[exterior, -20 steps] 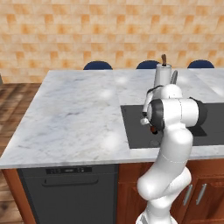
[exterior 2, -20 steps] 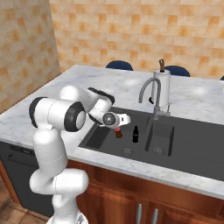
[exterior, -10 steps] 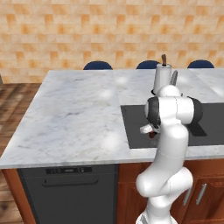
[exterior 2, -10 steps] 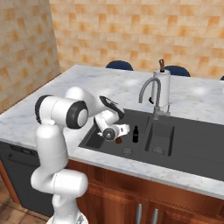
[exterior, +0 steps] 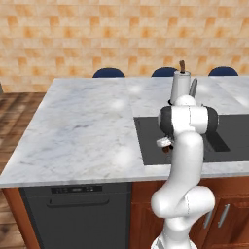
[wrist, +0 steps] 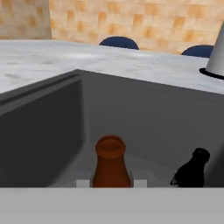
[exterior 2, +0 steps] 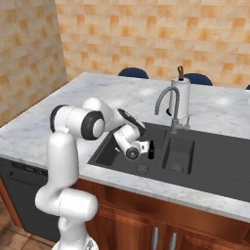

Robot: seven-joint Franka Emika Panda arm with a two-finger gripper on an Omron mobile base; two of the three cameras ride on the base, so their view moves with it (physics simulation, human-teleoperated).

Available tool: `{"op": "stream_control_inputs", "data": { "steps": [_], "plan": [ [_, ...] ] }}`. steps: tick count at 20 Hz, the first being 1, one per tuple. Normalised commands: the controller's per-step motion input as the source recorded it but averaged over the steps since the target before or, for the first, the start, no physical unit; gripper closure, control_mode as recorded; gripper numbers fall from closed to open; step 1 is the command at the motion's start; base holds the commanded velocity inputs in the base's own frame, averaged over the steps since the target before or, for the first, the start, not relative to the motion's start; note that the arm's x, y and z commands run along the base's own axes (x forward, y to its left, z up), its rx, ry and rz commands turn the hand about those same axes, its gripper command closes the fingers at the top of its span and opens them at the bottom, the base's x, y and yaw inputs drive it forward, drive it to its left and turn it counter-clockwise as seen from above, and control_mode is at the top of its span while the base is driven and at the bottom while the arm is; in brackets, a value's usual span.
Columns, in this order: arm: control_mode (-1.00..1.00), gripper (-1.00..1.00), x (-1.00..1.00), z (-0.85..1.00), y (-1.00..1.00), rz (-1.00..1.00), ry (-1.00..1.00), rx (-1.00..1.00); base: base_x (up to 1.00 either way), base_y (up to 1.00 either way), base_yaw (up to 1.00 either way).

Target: Place the large bottle from the dining counter next to the other large bottle outside the sink, and place the small bottle from the dining counter next to the other small bottle inside the sink.

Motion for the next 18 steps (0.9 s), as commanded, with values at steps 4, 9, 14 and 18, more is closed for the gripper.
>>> {"op": "stream_control_inputs", "data": {
  "steps": [4, 9, 14, 18],
  "plan": [
    [-1.0, -1.0, 0.56, -0.05, -0.04, 0.02, 0.0, 0.05, 0.0, 0.0, 0.0],
    [-1.0, -1.0, 0.31, -0.19, -0.09, 0.02, 0.0, 0.01, 0.0, 0.0, 0.0],
    [-1.0, -1.0, 0.07, -0.08, -0.09, 0.01, -0.01, 0.0, 0.0, 0.0, 0.0],
    [-1.0, -1.0, -0.04, 0.4, 0.03, 0.02, -0.08, 0.0, 0.0, 0.0, 0.0]
  ]
}}
